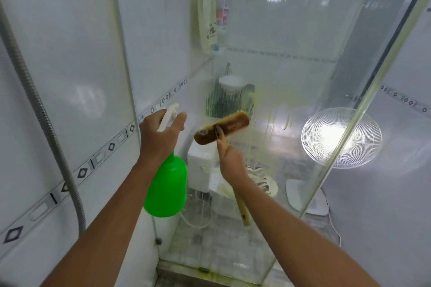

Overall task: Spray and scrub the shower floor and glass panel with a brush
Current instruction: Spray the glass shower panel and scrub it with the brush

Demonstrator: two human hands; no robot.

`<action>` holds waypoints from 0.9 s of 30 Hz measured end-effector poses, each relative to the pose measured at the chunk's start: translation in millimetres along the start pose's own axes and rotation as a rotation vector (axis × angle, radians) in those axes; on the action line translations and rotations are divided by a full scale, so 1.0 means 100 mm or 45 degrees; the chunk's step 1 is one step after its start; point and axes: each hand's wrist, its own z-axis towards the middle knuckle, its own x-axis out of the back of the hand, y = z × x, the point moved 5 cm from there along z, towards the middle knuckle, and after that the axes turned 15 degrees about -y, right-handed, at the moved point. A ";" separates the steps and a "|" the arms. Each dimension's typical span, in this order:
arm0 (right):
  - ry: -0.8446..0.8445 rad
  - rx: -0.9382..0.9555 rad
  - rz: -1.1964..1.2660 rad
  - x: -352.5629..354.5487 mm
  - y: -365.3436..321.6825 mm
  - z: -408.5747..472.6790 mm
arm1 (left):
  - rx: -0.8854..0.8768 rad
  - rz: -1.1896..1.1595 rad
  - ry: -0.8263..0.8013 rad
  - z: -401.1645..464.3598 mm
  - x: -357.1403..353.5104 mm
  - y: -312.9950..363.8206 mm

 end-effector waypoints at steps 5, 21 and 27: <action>0.256 0.358 0.120 0.76 -1.28 0.33 | 0.008 0.016 -0.009 0.01 -0.03 -0.03; -0.079 -0.050 -0.036 -0.33 0.15 0.09 | 0.050 0.015 0.009 -0.02 0.14 -0.02; 0.188 0.372 0.166 0.54 -1.28 0.40 | 0.066 0.017 0.014 -0.06 0.15 -0.03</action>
